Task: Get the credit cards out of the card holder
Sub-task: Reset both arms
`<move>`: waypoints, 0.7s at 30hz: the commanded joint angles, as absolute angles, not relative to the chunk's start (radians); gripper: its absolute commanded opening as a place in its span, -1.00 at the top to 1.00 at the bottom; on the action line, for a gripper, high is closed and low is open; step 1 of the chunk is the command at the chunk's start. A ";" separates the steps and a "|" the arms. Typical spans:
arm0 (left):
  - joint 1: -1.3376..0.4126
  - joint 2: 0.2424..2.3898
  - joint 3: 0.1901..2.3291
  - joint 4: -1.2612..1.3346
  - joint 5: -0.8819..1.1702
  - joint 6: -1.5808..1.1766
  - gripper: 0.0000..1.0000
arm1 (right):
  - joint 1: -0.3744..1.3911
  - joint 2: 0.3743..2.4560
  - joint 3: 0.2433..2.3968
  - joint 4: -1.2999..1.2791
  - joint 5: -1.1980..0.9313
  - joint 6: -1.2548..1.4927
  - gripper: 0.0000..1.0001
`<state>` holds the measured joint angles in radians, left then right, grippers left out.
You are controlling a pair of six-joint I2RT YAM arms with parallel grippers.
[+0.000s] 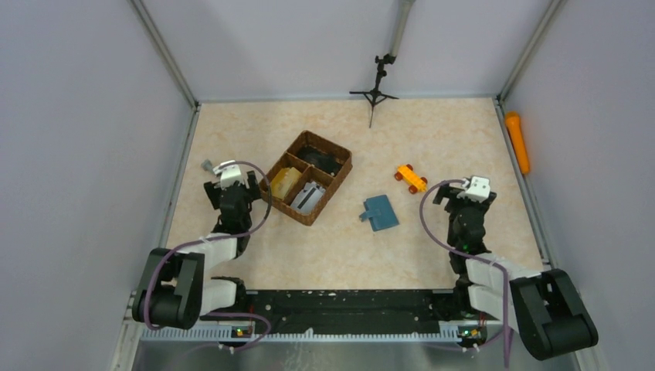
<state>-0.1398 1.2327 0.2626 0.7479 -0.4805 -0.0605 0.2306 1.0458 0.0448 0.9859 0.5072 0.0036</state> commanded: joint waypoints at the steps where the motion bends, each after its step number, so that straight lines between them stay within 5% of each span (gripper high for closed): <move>1: -0.137 1.258 0.278 0.880 -0.463 -0.029 -0.88 | 0.222 1.086 0.023 1.203 0.457 -0.049 -0.81; 6: -0.137 1.295 0.273 0.955 -0.398 0.024 -0.72 | 0.220 1.170 -0.038 1.387 0.493 -0.067 -0.81; 11: -0.133 1.426 0.225 1.215 -0.403 0.073 -0.69 | 0.212 1.479 -0.045 1.716 0.494 -0.088 -0.79; 21: -0.034 1.466 0.289 1.084 -0.299 -0.039 -0.95 | 0.174 1.487 0.080 1.480 0.414 -0.066 -0.79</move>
